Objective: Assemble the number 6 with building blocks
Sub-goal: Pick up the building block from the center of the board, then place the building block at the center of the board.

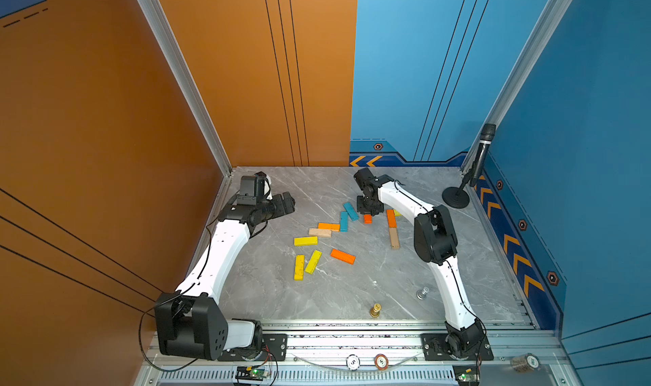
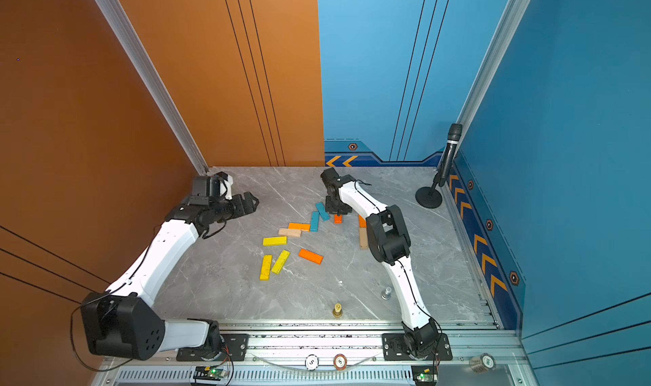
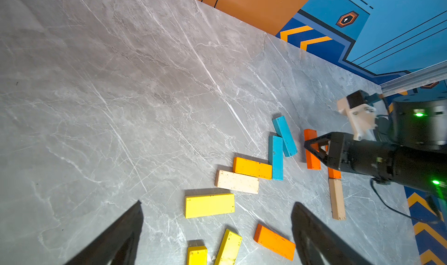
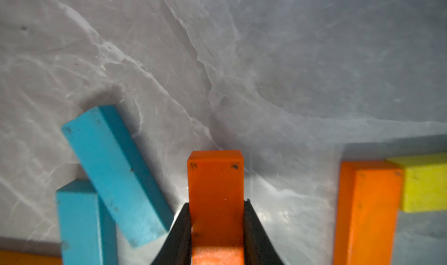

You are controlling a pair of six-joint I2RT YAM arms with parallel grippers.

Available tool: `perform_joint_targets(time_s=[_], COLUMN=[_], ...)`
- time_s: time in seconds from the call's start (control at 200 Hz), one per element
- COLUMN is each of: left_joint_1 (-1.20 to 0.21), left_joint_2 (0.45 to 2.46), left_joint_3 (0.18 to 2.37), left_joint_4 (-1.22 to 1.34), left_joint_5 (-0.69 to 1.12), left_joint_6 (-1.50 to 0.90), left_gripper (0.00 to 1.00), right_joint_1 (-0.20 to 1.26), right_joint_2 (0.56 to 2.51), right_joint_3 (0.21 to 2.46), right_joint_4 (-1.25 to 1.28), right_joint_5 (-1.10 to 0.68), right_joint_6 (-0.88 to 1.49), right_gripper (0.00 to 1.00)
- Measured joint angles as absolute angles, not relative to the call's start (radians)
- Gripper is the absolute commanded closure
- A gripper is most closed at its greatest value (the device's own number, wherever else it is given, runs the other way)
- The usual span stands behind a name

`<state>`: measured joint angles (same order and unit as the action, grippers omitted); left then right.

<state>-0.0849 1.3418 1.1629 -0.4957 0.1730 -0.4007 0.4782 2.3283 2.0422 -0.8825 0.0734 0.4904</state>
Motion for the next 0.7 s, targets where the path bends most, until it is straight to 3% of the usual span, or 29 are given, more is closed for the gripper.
perform_joint_targets(time_s=[0.22, 0.421, 0.546, 0.701], left_joint_1=[-0.092, -0.127, -0.143, -0.154], left_joint_2=[1.342, 1.341, 1.342, 1.342], left_joint_3=[1.163, 1.161, 1.161, 1.161], left_joint_4=[-0.496, -0.496, -0.496, -0.496], left_joint_5=[0.185, 0.187, 0.188, 0.191], left_joint_6=[-0.406, -0.409, -0.409, -0.412], left_gripper=[0.05, 0.05, 0.05, 0.05], right_joint_1=[0.433, 0.275, 0.195, 0.181], right_joint_2=[1.97, 1.656, 1.568, 1.554], right_joint_3=[1.724, 1.29, 1.12, 1.066], right_joint_4=[-0.817, -0.694, -0.653, -0.607], right_joint_5=[0.052, 0.055, 0.057, 0.054], right_joint_6=[0.55, 0.731, 0.843, 0.961], right_gripper=[0.75, 0.75, 0.75, 0.74])
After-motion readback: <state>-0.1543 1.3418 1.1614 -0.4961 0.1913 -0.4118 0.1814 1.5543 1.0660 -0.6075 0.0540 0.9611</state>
